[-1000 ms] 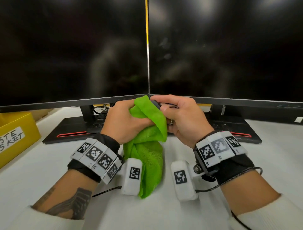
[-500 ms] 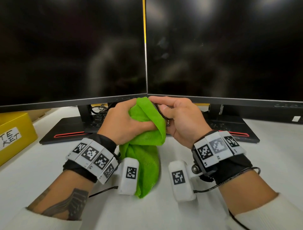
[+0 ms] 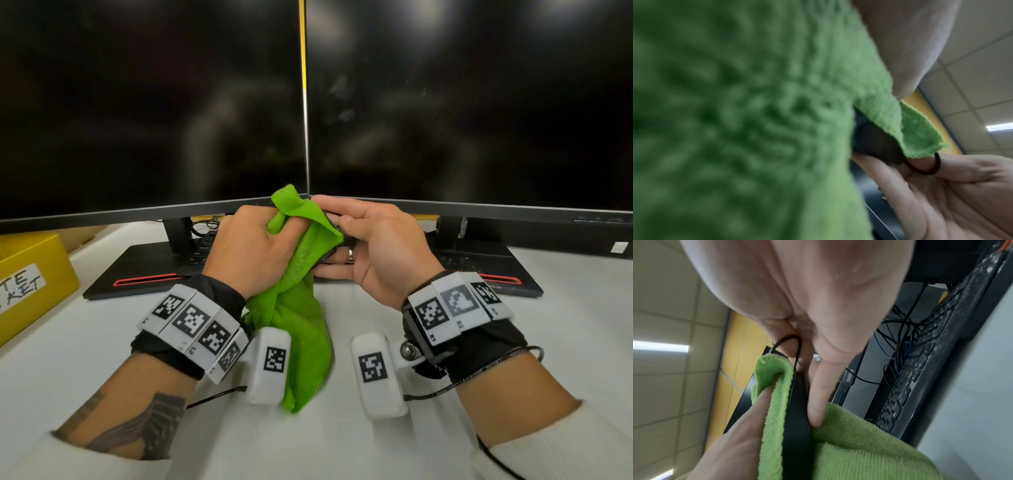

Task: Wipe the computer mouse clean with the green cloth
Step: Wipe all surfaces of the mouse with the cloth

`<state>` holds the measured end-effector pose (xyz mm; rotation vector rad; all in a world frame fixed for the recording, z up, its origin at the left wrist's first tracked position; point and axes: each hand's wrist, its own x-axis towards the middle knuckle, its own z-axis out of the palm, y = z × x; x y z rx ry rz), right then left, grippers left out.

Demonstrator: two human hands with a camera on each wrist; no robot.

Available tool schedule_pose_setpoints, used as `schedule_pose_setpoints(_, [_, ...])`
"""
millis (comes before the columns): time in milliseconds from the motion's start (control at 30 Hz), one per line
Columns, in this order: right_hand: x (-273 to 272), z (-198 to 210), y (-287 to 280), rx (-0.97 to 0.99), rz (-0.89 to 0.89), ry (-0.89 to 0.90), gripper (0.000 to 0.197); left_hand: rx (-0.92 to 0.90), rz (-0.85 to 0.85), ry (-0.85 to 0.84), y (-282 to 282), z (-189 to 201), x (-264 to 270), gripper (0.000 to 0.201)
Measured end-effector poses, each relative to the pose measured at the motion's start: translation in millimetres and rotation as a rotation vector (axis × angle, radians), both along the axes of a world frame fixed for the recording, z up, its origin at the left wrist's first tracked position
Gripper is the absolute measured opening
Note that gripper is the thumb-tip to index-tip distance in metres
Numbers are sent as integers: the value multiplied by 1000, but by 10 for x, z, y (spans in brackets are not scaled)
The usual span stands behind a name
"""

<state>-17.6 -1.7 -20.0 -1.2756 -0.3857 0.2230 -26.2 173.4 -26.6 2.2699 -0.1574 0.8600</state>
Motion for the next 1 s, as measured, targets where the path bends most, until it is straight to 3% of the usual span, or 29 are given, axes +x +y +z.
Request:
schedule_pose_setpoints(100, [-7,48,-30,60,-89,16,37,-36,1,-5,-1,19,-7,65])
schedule_pose_setpoints(400, [170,91,-396,252,-645,137,13,-79,35,-27,22,52,-12,62])
schedule_pose_setpoints(467, [211,93,-449,111,-647,48,10,-73,23,-34,37,35,-1,63])
schedule_pose_setpoints(533, [222,38,-423,-25,-579,-65,23,-93,-14,-27,50,17,-1,64])
schedule_pose_setpoints(633, [242,-47,-360,-203,-652,-116,22,-141,-47,28,42,31,-48,63])
schedule_pose_setpoints(733, [223,-56,-276,-355,-563,-66,25,-159,-43,30,59,41,-59,52])
schedule_pose_setpoints(833, [194,-24,-298,-605,-678,-179,30,-141,-26,-26,56,42,-52,62])
schedule_pose_setpoints(933, [176,51,-359,-543,-854,-408,22,-111,6,-34,49,42,-37,66])
schedule_pose_setpoints(1000, [118,102,-345,-448,-654,-393,13,-80,24,-33,41,45,-24,63])
